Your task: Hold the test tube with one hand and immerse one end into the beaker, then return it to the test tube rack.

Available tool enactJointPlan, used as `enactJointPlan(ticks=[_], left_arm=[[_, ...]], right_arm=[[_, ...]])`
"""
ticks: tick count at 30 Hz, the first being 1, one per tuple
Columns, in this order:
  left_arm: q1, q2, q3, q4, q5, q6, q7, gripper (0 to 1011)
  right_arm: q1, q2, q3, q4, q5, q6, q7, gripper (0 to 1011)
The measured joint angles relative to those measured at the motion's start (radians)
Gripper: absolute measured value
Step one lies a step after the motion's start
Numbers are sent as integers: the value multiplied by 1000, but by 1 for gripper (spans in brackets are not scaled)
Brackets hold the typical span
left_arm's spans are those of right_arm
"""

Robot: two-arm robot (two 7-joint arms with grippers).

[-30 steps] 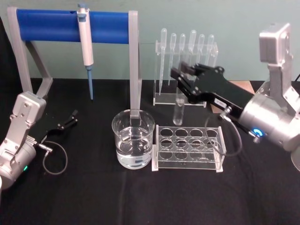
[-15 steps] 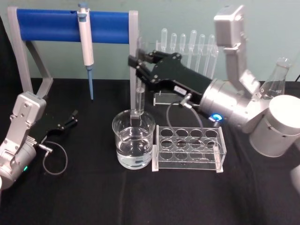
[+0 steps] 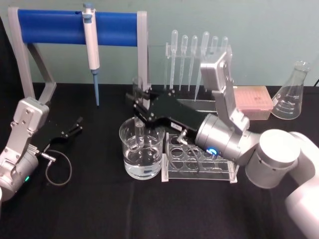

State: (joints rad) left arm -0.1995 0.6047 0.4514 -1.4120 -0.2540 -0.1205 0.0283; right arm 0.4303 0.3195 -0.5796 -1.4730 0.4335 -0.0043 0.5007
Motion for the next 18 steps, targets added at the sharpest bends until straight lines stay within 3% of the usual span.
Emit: enactJointPlan(ticks=[7, 18], left_arm=[[0, 0, 0, 0, 0, 0, 0, 1000], [0, 0, 0, 0, 0, 0, 0, 1000]], right_arm=[[-20, -21, 1, 77, -15, -61, 24, 224], [-34, -40, 18, 118, -29, -82, 28, 224]])
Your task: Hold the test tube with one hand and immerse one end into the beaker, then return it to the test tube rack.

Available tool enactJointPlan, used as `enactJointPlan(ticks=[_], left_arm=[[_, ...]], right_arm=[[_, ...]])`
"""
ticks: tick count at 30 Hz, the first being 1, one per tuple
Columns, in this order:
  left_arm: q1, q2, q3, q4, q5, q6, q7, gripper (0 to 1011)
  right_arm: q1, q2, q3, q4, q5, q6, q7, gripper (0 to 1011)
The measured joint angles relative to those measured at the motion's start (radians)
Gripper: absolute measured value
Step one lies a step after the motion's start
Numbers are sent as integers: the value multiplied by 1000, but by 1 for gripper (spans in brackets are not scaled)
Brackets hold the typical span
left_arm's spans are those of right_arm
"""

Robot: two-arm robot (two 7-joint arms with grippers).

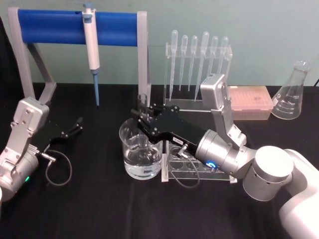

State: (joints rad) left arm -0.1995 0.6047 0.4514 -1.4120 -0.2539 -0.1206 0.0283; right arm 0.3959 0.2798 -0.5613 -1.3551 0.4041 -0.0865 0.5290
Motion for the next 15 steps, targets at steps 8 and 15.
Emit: enactJointPlan(ticks=[8, 15], left_arm=[[0, 0, 0, 0, 0, 0, 0, 1000], [0, 0, 0, 0, 0, 0, 0, 1000]], right_arm=[[-8, -7, 9, 1, -4, -4, 4, 224], [-18, -7, 17, -7, -6, -2, 3, 224]])
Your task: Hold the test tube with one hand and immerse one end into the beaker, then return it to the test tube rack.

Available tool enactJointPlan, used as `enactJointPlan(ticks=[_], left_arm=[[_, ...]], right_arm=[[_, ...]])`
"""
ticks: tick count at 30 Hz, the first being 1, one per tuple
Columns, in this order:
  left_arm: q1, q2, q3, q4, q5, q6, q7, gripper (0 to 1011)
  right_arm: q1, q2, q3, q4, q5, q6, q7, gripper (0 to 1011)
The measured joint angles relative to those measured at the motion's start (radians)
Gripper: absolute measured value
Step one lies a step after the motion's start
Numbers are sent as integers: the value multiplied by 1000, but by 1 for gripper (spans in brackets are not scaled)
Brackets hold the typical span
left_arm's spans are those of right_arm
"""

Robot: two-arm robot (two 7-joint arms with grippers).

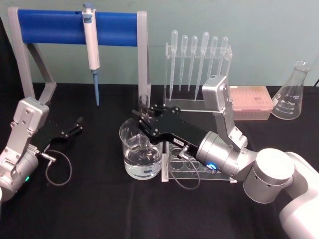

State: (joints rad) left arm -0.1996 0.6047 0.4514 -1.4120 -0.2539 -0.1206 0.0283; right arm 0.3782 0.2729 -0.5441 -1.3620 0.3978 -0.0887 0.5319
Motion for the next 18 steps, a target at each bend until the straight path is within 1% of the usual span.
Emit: enactJointPlan(ticks=[12, 14, 16, 18], left_arm=[[0, 0, 0, 0, 0, 0, 0, 1000], [0, 0, 0, 0, 0, 0, 0, 1000], [0, 0, 0, 0, 0, 0, 0, 1000], [0, 0, 0, 0, 0, 0, 0, 1000]], right_arm=[[-7, 4, 5, -9, -3, 11, 1, 225], [-6, 6, 2, -10, -7, 14, 2, 224], [0, 12, -5, -13, -20, 25, 2, 224], [0, 12, -5, -13, -20, 25, 2, 224]])
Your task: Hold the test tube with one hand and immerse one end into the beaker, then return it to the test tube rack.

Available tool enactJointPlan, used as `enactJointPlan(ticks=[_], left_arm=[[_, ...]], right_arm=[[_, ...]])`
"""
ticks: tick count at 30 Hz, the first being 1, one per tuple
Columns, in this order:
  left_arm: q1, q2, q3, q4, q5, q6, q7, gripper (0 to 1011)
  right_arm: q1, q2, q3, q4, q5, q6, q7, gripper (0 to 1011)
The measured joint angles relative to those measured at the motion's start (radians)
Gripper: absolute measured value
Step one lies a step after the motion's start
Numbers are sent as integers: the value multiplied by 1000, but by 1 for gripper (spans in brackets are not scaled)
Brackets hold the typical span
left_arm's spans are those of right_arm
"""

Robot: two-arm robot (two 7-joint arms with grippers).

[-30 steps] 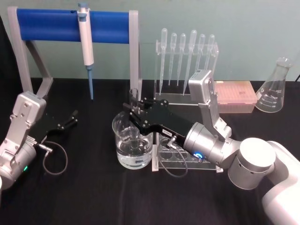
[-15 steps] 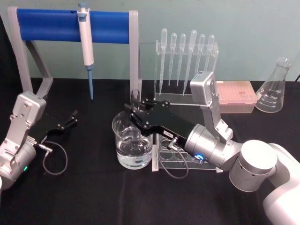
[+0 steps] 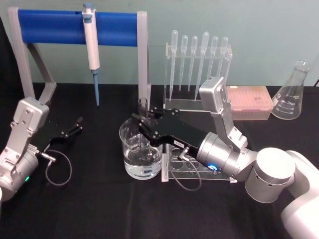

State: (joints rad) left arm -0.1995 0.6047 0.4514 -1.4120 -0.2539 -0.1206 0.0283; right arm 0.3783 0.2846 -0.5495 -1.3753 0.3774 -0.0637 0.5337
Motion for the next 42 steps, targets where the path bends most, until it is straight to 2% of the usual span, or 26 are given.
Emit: enactJointPlan(ticks=[42], left_arm=[[0, 0, 0, 0, 0, 0, 0, 1000]], right_arm=[[-1, -2, 3, 1, 7, -5, 1, 224]])
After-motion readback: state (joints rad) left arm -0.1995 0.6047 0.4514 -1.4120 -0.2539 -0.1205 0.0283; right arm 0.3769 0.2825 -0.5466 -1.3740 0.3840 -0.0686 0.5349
